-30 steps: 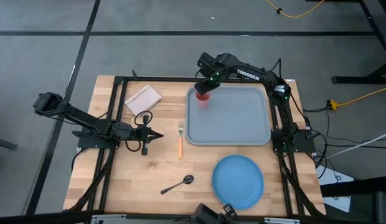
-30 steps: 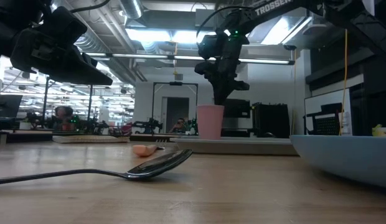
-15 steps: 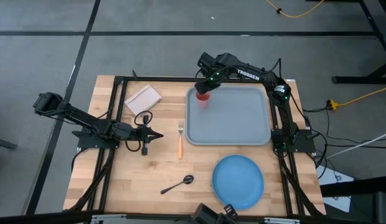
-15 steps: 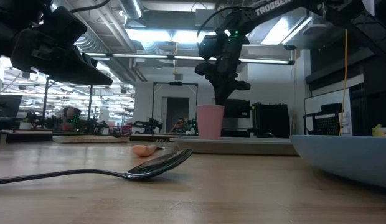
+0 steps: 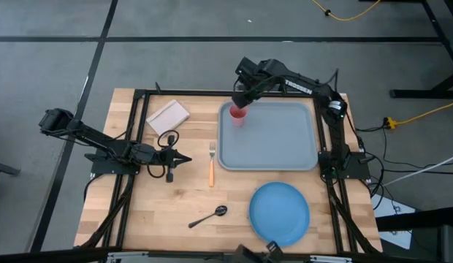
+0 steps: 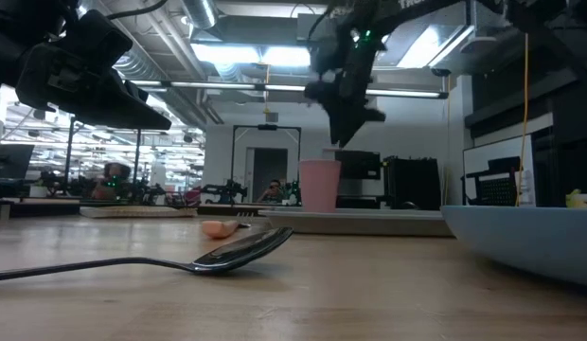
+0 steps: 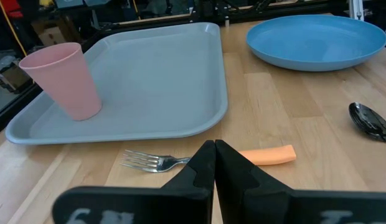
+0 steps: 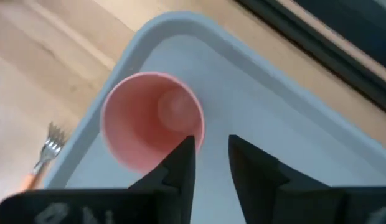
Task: Pick and place plate/cup/fork/spoon on tray
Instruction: Put the blue plate on the gray serving tray to the bottom right of the pink cup
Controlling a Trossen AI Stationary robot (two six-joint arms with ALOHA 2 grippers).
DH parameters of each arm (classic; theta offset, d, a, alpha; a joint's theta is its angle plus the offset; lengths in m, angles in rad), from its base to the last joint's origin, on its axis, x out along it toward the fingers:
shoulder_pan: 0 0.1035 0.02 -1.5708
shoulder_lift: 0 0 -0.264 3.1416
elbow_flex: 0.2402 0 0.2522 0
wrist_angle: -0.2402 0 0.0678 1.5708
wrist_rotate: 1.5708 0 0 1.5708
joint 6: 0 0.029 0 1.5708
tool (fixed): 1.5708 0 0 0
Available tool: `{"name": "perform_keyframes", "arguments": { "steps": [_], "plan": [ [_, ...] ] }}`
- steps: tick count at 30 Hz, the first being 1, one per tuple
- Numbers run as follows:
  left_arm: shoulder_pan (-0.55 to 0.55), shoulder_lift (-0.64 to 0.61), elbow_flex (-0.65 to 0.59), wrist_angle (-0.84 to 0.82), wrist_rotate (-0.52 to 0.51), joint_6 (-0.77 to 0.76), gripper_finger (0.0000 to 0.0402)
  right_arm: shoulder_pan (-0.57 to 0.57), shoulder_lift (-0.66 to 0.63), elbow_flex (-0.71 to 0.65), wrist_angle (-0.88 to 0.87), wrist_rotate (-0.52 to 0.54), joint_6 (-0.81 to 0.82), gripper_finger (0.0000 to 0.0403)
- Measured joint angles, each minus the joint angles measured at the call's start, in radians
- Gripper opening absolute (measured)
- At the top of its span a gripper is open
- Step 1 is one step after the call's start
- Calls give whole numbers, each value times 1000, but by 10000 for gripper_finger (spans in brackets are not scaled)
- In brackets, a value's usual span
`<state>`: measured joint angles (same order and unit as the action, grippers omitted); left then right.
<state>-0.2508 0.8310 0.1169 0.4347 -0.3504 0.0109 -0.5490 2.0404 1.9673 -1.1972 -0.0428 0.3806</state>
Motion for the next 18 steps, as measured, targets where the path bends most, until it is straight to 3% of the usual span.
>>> {"name": "perform_keyframes", "arguments": {
  "steps": [5,11,18],
  "plan": [
    [0,0,0,0,0,0,0,78,-118,1,-69,28,-119,101],
    [0,0,0,0,0,0,0,247,-205,-9,-95,193,-119,101],
    [0,0,0,0,0,0,0,449,-204,-10,-226,93,-49,101]
  ]
}}
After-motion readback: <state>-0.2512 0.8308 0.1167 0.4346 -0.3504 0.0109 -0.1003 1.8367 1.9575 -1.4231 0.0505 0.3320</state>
